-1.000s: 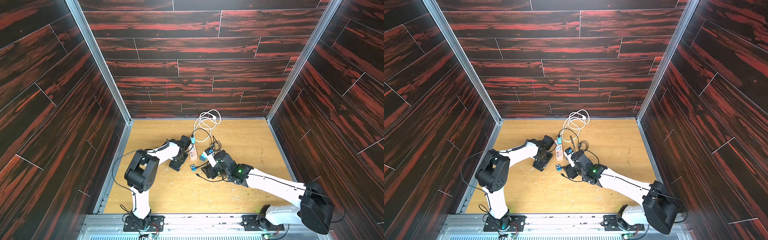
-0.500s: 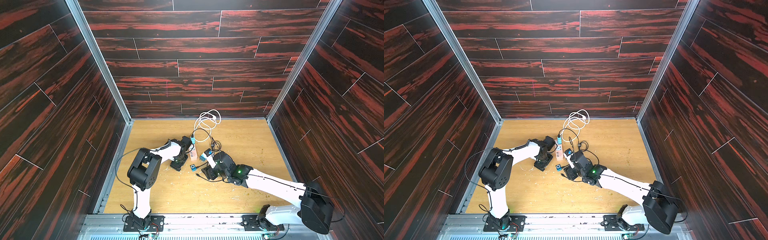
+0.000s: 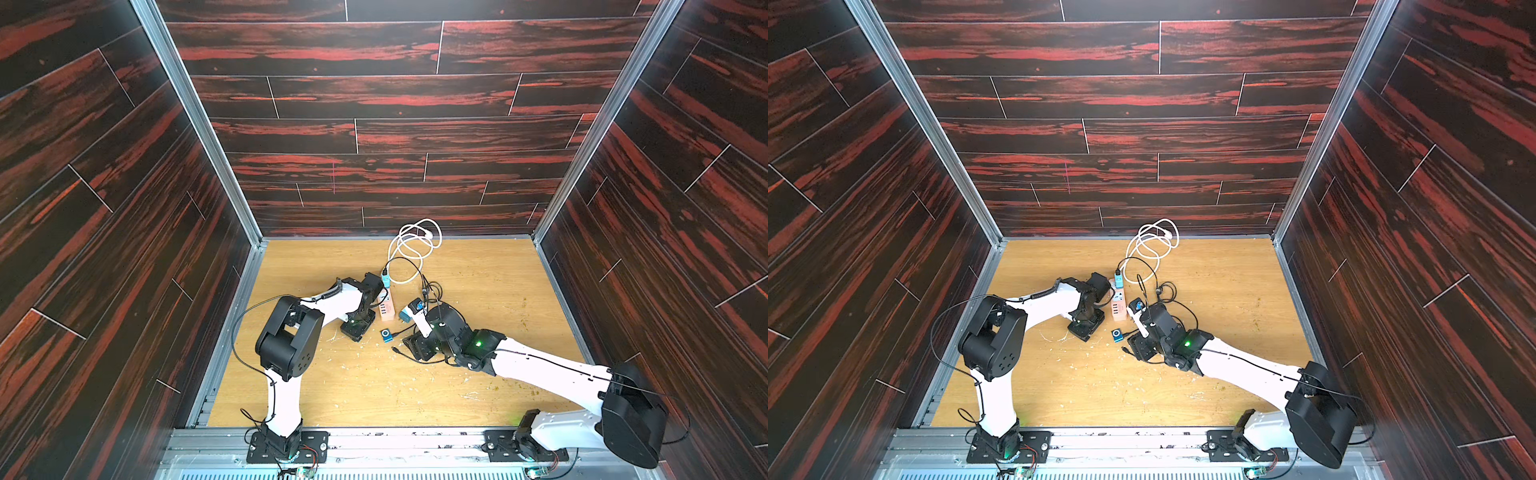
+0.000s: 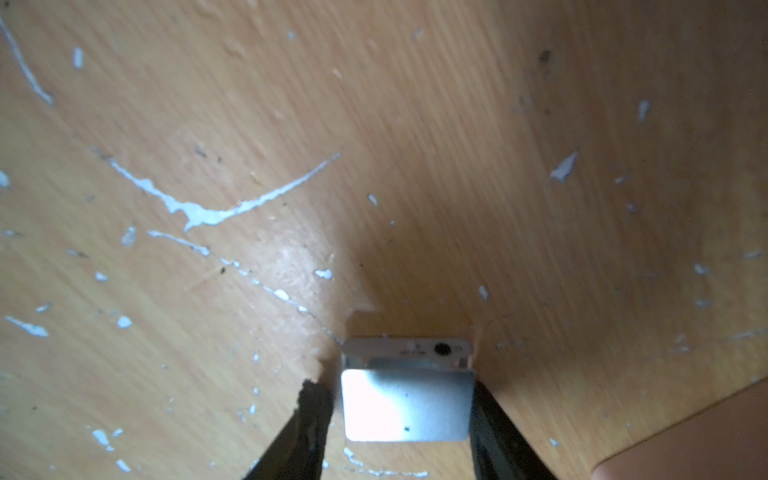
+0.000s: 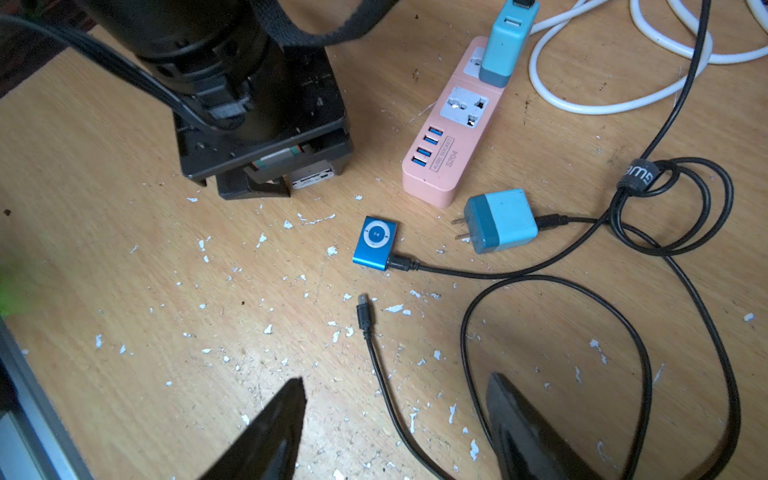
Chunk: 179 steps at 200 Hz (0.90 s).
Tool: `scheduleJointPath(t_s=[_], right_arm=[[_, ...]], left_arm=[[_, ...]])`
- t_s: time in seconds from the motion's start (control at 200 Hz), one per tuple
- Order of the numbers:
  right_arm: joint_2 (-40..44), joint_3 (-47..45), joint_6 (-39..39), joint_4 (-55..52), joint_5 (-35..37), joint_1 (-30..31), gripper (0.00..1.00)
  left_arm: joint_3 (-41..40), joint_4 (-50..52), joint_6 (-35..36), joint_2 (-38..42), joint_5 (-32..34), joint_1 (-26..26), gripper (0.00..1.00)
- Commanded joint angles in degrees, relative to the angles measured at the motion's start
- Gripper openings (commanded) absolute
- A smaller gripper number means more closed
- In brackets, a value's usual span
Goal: Charge mp3
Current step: Pick up the MP3 player from the center of the board.
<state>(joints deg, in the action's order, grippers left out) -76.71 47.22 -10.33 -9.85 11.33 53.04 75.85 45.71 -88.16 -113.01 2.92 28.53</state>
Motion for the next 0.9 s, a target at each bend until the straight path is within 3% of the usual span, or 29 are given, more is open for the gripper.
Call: scheduleJointPath(t_s=[0.0,0.511,0.892], right_arm=[[0.2,0.8,0.5,-0.6,-0.1,0.4,0.72],[-2.1,1.6,0.7,-1.2,-0.3,0.5,0.72],[-2.7,2.0,0.7,-1.6,-0.3,0.5,0.72]], left_arm=[[-2.8,-1.4,0.9,-2.4,-1.2,-0.7,0.55],[-1.1,0.7,5.9,-4.0,-0.3,-3.3,0.7],[1.2,4.1,7.8,-4.9,2.2,-4.3,0.7]])
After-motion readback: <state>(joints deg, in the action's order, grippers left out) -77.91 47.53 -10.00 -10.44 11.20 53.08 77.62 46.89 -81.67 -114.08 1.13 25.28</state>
